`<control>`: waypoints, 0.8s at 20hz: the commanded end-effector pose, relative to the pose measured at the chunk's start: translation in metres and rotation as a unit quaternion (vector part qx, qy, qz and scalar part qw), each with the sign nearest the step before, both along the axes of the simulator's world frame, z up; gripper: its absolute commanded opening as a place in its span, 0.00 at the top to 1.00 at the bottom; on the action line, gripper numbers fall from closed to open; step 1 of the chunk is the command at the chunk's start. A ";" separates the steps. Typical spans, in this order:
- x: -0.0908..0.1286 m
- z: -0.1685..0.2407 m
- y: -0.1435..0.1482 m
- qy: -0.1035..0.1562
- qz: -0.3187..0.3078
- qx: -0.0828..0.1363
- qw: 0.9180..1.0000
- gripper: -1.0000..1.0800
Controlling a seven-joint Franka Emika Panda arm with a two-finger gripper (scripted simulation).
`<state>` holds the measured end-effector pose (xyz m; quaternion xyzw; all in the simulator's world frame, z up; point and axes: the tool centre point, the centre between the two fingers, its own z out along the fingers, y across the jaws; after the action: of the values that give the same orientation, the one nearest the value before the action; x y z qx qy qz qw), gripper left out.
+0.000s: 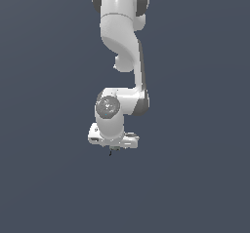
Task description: Pick up the object and move it to a goal position.
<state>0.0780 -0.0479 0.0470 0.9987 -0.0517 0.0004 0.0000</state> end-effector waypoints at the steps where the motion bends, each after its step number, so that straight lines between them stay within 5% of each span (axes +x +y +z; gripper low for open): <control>1: -0.001 -0.014 0.000 0.001 0.000 0.000 1.000 0.04; 10: 0.000 -0.035 0.000 0.001 0.000 0.000 1.000 0.04; 11: 0.000 -0.035 0.000 0.001 0.000 0.000 1.000 1.00; 16: 0.000 -0.035 0.000 0.001 0.000 0.000 1.000 1.00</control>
<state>0.0782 -0.0483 0.0122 0.9986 -0.0521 -0.0003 0.0000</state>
